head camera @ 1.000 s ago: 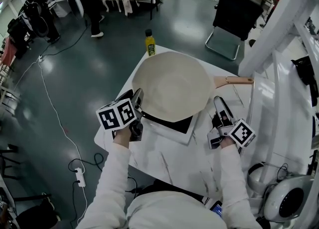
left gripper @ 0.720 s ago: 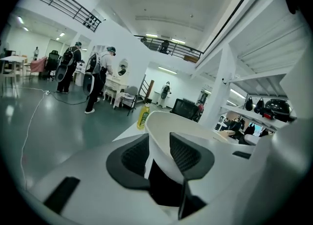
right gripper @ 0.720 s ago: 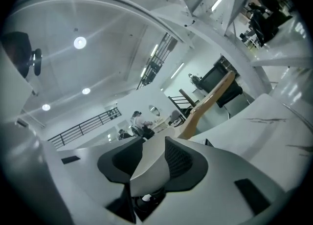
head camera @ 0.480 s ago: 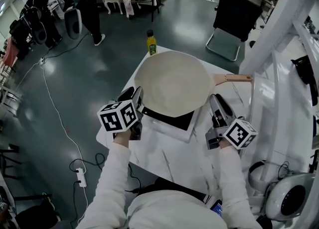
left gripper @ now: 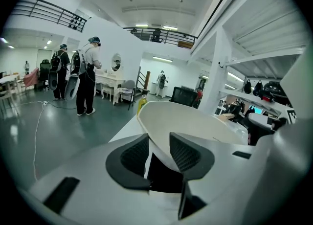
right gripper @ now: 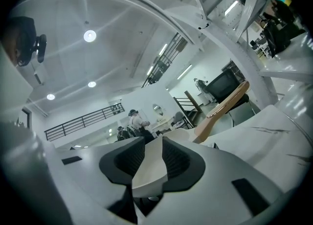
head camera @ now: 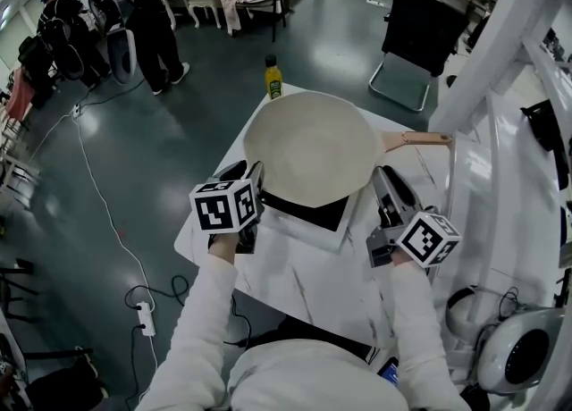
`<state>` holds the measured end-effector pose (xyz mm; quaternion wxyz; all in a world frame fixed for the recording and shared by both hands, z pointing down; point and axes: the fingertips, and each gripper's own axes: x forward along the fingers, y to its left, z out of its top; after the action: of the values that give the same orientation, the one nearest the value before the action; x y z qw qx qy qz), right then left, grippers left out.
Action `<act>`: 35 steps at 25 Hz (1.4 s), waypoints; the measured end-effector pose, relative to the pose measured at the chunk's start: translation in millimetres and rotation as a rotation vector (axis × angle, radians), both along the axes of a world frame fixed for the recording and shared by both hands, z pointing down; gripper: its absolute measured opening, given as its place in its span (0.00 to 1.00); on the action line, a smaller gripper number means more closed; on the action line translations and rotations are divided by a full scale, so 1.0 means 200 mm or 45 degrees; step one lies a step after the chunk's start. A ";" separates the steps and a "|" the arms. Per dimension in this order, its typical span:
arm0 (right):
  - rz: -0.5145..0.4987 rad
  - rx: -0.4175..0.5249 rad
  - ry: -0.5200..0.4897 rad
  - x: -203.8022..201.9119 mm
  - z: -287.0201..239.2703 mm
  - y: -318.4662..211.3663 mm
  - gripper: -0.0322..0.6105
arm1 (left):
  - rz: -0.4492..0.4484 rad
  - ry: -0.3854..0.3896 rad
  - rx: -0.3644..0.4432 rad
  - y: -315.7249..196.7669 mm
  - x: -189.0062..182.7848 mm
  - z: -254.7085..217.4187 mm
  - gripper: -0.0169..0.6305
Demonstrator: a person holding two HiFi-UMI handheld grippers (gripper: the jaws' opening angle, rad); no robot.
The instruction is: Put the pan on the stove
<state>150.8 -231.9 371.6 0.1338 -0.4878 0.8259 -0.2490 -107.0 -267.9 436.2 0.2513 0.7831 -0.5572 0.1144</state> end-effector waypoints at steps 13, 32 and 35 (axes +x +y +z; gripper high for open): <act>-0.014 -0.002 0.003 -0.04 -0.01 0.04 0.25 | -0.020 0.025 -0.034 0.13 0.04 0.03 0.25; -0.049 -0.034 0.114 -0.15 0.05 0.09 0.21 | -0.025 0.065 0.112 0.16 -0.04 -0.07 0.21; -0.051 -0.016 0.130 -0.16 0.04 0.10 0.20 | -0.022 0.069 0.165 0.15 -0.05 -0.13 0.14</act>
<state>117.9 -211.9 379.4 0.0835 -0.4842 0.8396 -0.2317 -117.3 -237.1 411.0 0.2161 0.7957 -0.5632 0.0547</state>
